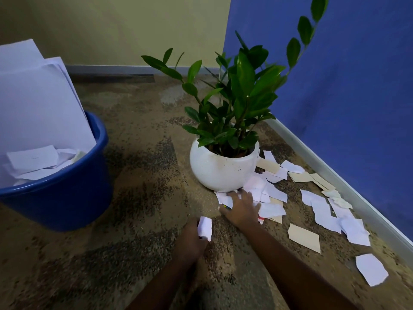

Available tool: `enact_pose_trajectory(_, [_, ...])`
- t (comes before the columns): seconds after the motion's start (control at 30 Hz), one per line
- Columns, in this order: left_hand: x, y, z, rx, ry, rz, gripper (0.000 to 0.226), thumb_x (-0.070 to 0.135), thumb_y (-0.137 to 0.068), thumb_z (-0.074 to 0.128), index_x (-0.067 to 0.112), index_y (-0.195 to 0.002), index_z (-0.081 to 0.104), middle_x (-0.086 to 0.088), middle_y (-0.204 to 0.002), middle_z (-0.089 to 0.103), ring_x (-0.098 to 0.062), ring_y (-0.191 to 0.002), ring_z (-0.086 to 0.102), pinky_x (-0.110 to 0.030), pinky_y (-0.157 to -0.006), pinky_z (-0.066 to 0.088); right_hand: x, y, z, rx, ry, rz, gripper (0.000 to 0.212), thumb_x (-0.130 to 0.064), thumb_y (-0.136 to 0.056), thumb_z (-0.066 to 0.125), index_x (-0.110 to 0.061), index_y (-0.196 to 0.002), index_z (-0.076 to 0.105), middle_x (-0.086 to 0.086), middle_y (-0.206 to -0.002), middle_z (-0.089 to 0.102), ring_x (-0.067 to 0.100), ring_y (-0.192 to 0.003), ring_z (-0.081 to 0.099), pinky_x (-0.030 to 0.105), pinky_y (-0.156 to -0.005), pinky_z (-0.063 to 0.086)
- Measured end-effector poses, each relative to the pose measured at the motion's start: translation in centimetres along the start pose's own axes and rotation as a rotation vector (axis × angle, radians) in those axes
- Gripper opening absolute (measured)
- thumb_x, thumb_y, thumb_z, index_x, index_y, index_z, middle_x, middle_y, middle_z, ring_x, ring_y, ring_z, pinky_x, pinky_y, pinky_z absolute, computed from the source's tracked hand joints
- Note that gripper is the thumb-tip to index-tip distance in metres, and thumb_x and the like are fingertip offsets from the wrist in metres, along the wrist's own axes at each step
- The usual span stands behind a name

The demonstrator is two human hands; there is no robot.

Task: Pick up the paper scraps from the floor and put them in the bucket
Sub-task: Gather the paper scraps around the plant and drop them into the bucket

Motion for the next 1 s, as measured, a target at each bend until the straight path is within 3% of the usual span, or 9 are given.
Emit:
enact_pose_trajectory(0.13, [0.0,-0.2,-0.2,-0.011,0.076,-0.007,0.056,0.007,-0.086,0.057,0.007,-0.139,0.041,-0.011,-0.136,0.055,-0.022,-0.124,0.053,-0.030,-0.102,0.042,-0.7,1.1,0.4,0.089,0.049,-0.143,0.036,-0.026,-0.092,0.050,-0.024,-0.128,0.047,0.004,-0.145,0.038,0.026,-0.133,0.032,0.041,-0.105,0.036])
enact_pose_trajectory(0.27, [0.1,-0.3,-0.4,0.030,0.131,-0.030,0.045,0.013,-0.091,0.053,0.006,-0.135,0.046,-0.014,-0.127,0.060,-0.027,-0.115,0.059,-0.033,-0.096,0.046,-0.5,2.7,1.1,0.044,0.112,-0.242,0.051,-0.004,-0.089,0.046,-0.021,-0.137,0.039,0.005,-0.147,0.033,0.026,-0.130,0.032,0.035,-0.101,0.039])
enact_pose_trajectory(0.37, [0.6,-0.1,0.1,-0.004,0.383,-0.083,0.029,0.023,-0.094,0.053,0.003,-0.115,0.054,-0.014,-0.089,0.063,-0.023,-0.070,0.062,-0.031,-0.063,0.050,-0.6,4.6,1.4,0.021,-0.059,-0.247,0.051,-0.006,-0.090,0.048,-0.019,-0.139,0.039,0.005,-0.147,0.035,0.026,-0.131,0.035,0.032,-0.103,0.038])
enact_pose_trajectory(0.43, [1.1,-0.2,0.9,-0.074,0.500,-0.126,0.018,0.026,-0.093,0.055,0.010,-0.103,0.053,-0.005,-0.079,0.057,-0.012,-0.059,0.054,-0.020,-0.049,0.046,-1.0,5.8,1.2,0.037,-0.287,-0.274,0.047,-0.006,-0.088,0.053,-0.016,-0.133,0.046,0.006,-0.137,0.048,0.023,-0.125,0.044,0.030,-0.099,0.040])
enact_pose_trajectory(0.57, [1.7,-0.3,1.6,-0.107,0.575,-0.142,0.028,0.010,-0.089,0.062,0.003,-0.116,0.055,-0.018,-0.112,0.062,-0.029,-0.094,0.064,-0.036,-0.073,0.056,-2.4,7.4,1.5,-0.148,-0.565,-0.292,0.065,-0.002,-0.083,0.059,-0.020,-0.141,0.035,0.003,-0.141,0.045,0.014,-0.125,0.045,0.007,-0.088,0.040])
enact_pose_trajectory(0.63, [1.1,-0.4,0.9,-0.014,0.615,-0.157,0.033,-0.003,-0.088,0.059,-0.010,-0.120,0.056,-0.028,-0.117,0.062,-0.027,-0.087,0.063,-0.031,-0.065,0.055,-3.4,7.4,1.6,-0.267,-0.584,-0.349,0.070,-0.003,-0.083,0.060,-0.021,-0.144,0.031,0.003,-0.144,0.040,0.012,-0.125,0.042,0.001,-0.086,0.036])
enact_pose_trajectory(0.73, [0.0,-0.6,-0.1,0.092,0.674,-0.230,0.037,-0.006,-0.089,0.055,-0.014,-0.125,0.051,-0.031,-0.116,0.060,-0.031,-0.089,0.062,-0.024,-0.054,0.054,-3.7,6.2,0.6,-0.207,-0.531,-0.395,0.058,-0.010,-0.083,0.062,-0.021,-0.137,0.043,0.003,-0.140,0.043,0.016,-0.129,0.040,0.026,-0.103,0.037])
enact_pose_trajectory(0.83, [-0.7,-1.0,-1.3,0.174,0.620,-0.273,0.046,0.000,-0.090,0.055,-0.011,-0.133,0.045,-0.029,-0.131,0.054,-0.035,-0.115,0.056,-0.040,-0.097,0.049,-1.9,3.6,-0.6,0.120,-0.489,-0.181,0.042,-0.016,-0.086,0.059,-0.013,-0.127,0.053,0.005,-0.136,0.048,0.021,-0.129,0.043,0.033,-0.106,0.039])
enact_pose_trajectory(1.0, [-1.7,-1.1,-1.7,0.206,0.620,-0.309,0.050,0.004,-0.090,0.058,-0.008,-0.135,0.043,-0.023,-0.136,0.051,-0.036,-0.123,0.051,-0.047,-0.105,0.044,-1.0,0.0,1.1,0.079,-0.245,0.034,0.076,-0.045,-0.090,0.052,-0.007,-0.147,0.019,0.010,-0.158,0.014,0.027,-0.147,0.009,0.048,-0.119,0.016])
Point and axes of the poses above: each hand's wrist, its own y-axis away from the middle knuckle, its own z-axis out of the palm, x = y × z, the point moved 6 cm from there along -y, towards the middle knuckle
